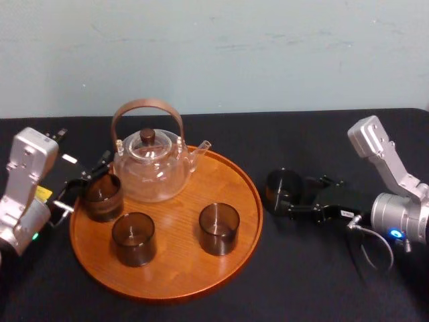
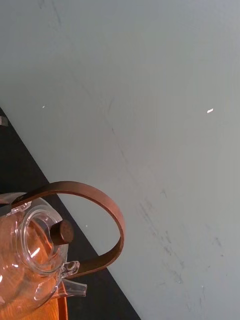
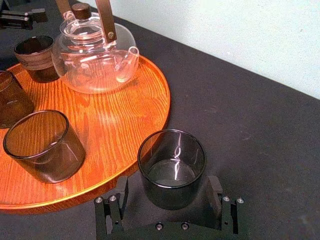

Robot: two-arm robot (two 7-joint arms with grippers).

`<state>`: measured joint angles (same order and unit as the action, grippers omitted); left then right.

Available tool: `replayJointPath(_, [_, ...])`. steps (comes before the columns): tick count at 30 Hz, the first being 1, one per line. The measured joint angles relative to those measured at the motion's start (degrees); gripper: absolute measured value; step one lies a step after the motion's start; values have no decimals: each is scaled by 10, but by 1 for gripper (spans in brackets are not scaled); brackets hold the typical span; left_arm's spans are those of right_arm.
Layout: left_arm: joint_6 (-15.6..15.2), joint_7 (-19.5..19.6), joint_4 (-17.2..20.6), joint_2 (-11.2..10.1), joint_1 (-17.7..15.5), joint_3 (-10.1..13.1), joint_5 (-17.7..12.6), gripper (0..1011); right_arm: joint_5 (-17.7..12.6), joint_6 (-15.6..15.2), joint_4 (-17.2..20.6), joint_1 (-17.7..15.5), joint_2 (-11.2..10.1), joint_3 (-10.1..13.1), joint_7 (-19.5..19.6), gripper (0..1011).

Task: Pick up the glass from the table and place it on the tray.

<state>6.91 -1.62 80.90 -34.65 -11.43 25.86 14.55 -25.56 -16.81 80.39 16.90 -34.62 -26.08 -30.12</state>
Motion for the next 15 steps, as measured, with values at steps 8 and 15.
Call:
replayJointPath(8, [0, 0, 0, 0, 0, 0, 0, 1001, 7, -5, -19, 15, 13, -12, -3, 1002])
replayJointPath(15, [0, 0, 0, 0, 0, 0, 0, 1001, 7, -9, -37, 27, 24, -12, 1, 1003])
